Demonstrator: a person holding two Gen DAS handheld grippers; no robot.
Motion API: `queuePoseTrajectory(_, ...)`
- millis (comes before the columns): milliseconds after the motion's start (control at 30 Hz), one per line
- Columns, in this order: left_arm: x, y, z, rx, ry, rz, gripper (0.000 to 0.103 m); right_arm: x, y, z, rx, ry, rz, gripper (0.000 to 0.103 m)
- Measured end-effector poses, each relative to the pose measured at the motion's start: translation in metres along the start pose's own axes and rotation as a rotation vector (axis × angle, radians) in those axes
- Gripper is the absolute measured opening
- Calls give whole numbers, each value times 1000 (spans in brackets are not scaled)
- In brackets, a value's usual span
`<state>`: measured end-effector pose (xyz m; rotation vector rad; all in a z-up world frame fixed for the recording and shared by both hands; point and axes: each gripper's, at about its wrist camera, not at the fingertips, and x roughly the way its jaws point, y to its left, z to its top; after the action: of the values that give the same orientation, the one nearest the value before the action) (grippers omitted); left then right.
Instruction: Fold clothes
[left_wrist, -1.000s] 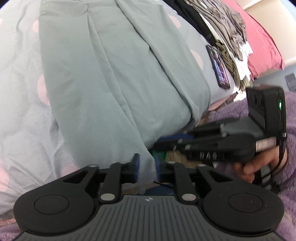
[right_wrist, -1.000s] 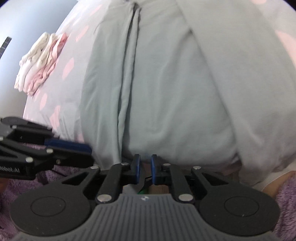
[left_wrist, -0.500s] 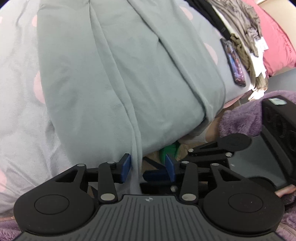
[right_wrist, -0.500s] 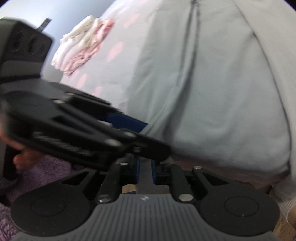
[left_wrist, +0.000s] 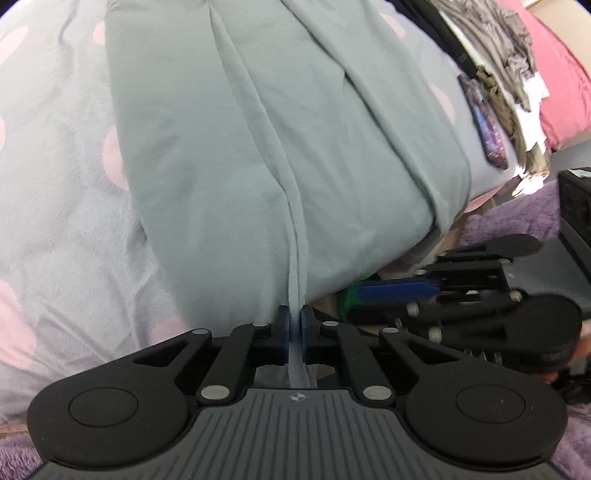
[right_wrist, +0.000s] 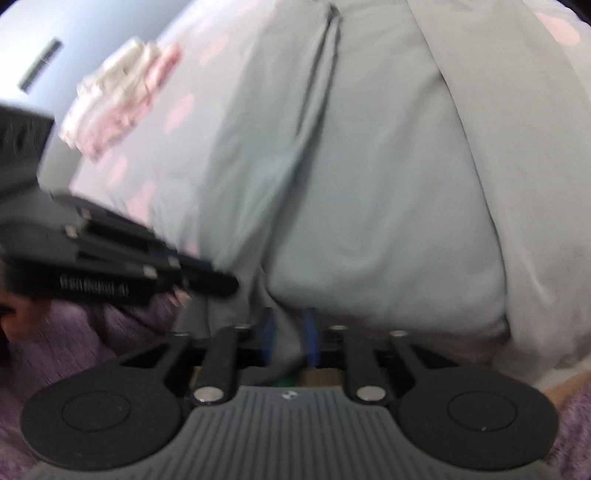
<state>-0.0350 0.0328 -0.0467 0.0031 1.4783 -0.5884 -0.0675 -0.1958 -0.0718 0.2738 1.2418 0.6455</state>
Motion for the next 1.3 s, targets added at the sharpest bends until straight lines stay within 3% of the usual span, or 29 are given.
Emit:
queuePoseTrajectory(100,-10,2,-1,-1,-19,-25,3,6,0,7,30,-48,-2,16)
queuePoseTrajectory(233,-22,5,-2,-15,-43,-47,3,23,-5,22,131,-58,106,12)
queuePoseTrajectory(333,-28,8,-3,-30,-61,-64,3,22,-14,23,208,-76,143,17)
queuePoseTrajectory(533,-40,12,-1,-57,-96,-101,2,38,-13,24,294,-19,193,16)
queuePoseTrajectory(667,-42,13,3,-85,-124,-143,2,39,-25,14,365,14,230,5)
queuePoseTrajectory(800,-43,12,7,-90,-133,-181,2,50,-24,7,399,64,252,3)
queuePoseTrajectory(933,-37,10,9,-84,-118,-182,2,71,-21,-4,433,218,260,6)
queuePoseTrajectory(1133,-20,4,9,-63,-72,-174,2,82,-22,-19,451,356,188,7)
queuePoseTrajectory(1233,-9,1,10,-47,-44,-163,2,74,-26,-26,476,398,94,22)
queuePoseTrajectory(1300,-1,-3,12,-36,-23,-146,3,62,-32,-28,492,375,2,25)
